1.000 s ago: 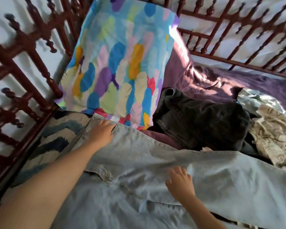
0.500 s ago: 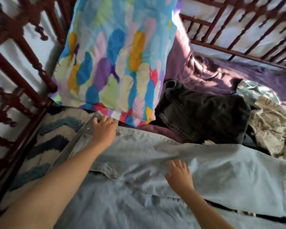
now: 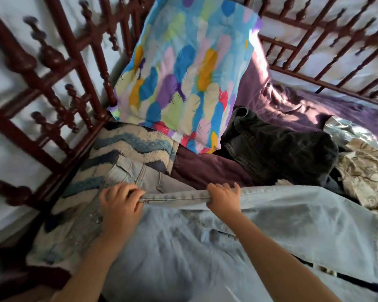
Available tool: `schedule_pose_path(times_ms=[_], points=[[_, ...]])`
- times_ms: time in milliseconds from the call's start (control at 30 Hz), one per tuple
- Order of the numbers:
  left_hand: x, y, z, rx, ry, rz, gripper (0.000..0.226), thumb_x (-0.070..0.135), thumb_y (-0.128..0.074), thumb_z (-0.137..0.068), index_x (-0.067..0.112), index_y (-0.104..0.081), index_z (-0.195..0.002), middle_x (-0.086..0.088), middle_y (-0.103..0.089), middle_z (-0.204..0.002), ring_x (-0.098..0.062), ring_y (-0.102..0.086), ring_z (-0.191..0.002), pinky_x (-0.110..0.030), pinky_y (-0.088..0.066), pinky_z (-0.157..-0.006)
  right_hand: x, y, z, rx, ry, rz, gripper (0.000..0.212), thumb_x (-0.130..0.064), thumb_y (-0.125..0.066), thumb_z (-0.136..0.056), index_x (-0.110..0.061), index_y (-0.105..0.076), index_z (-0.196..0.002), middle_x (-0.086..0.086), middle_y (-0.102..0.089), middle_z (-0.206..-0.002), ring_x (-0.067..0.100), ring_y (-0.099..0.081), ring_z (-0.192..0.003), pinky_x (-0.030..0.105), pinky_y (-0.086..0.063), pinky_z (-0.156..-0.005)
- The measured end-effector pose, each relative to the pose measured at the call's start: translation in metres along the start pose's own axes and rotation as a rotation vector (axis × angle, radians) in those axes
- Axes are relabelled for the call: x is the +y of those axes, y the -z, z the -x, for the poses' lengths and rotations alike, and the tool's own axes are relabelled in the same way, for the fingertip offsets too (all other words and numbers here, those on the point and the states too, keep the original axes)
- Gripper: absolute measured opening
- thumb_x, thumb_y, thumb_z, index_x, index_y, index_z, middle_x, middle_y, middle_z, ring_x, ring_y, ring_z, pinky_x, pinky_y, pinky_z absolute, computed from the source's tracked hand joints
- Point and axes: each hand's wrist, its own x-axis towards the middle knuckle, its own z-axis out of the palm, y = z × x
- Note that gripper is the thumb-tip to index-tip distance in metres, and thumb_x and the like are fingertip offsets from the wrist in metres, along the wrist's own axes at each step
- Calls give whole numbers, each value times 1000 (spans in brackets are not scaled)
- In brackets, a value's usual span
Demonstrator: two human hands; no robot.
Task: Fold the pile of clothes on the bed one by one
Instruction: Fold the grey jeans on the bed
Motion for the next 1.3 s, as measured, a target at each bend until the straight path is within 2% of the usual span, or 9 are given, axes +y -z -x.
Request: schedule_pose_path(times_ms=[100, 233, 333, 433, 567, 733, 967, 1167, 1300], points=[[-13, 14, 29, -3, 2, -87, 14, 21, -49, -74, 18, -62, -78, 0, -49, -91, -27, -45, -84, -43, -33, -80, 25, -17, 34, 6, -14, 82, 29, -25, -63, -81, -20, -57, -109, -2, -62, -108, 18, -54, -109, 46, -19, -111], [-16, 27, 72, -49, -19, -157, 15, 20, -48, -74, 19, -63, -75, -1, -54, -91, -26, -46, -86, -44, -36, -79, 51, -61, 87, 117, 73, 73, 50, -21, -89, -10, -20, -55, -47, -5, -52, -44, 13, -55, -40, 26, -47, -59], [-14, 40, 88, -31, -17, -187, 19, 13, -48, -75, 17, -66, -73, -5, -67, -85, -26, -48, -91, -46, -40, -79, 44, -86, 124, 91, 145, -1, 44, -18, -82, -15, -18, -52, -46, -4, -49, -46, 16, -52, -40, 19, -38, -41], [-22, 57, 96, 28, 5, -239, 24, 8, -47, -80, 15, -69, -70, -6, -70, -85, -27, -49, -94, -46, -38, -81, 29, -94, 147, 193, 236, -49, 5, -21, -51, -46, -17, -50, -49, -2, -48, -49, 16, -51, -43, 25, -34, -45], [-41, 67, 131, -29, 134, -296, 27, 9, -44, -77, 15, -69, -71, -6, -69, -85, -31, -50, -93, -51, -38, -80, 7, -115, 166, 292, 379, -147, 21, -24, -36, -47, -24, -33, -68, -5, -48, -50, 14, -48, -43, 23, -31, -42], [-25, 62, 147, -234, 390, -262, 26, 11, -42, -63, 16, -65, -75, -10, -63, -92, -33, -48, -92, -52, -41, -76, -2, -132, 173, 126, 309, -152, 18, -21, -36, -45, -21, -54, -49, -6, -50, -51, 13, -53, -43, 21, -35, -39], [-1, 52, 154, -235, 67, -165, 36, 8, -36, -69, 14, -65, -90, -16, -58, -110, -37, -47, -108, -56, -42, -81, 28, -138, 177, -54, 191, -61, 48, -25, -79, -6, -25, -59, -49, -13, -57, -54, 7, -57, -49, 17, -36, -44], [17, 46, 149, -343, -153, -15, 27, 12, -37, -63, 12, -65, -65, -5, -63, -77, -21, -44, -82, -37, -42, -68, 80, -135, 187, -11, 41, 74, 48, -20, -86, -5, -19, -64, -47, -3, -58, -47, 15, -59, -46, 28, -38, -68], [2, 66, 150, -335, -235, 18, 22, 13, -38, -64, 12, -60, -67, -1, -54, -74, -19, -39, -73, -33, -45, -53, 88, -120, 206, -26, 49, -6, 31, -31, -81, -25, -20, -62, -48, -4, -55, -44, 10, -57, -41, 17, -46, -46]])
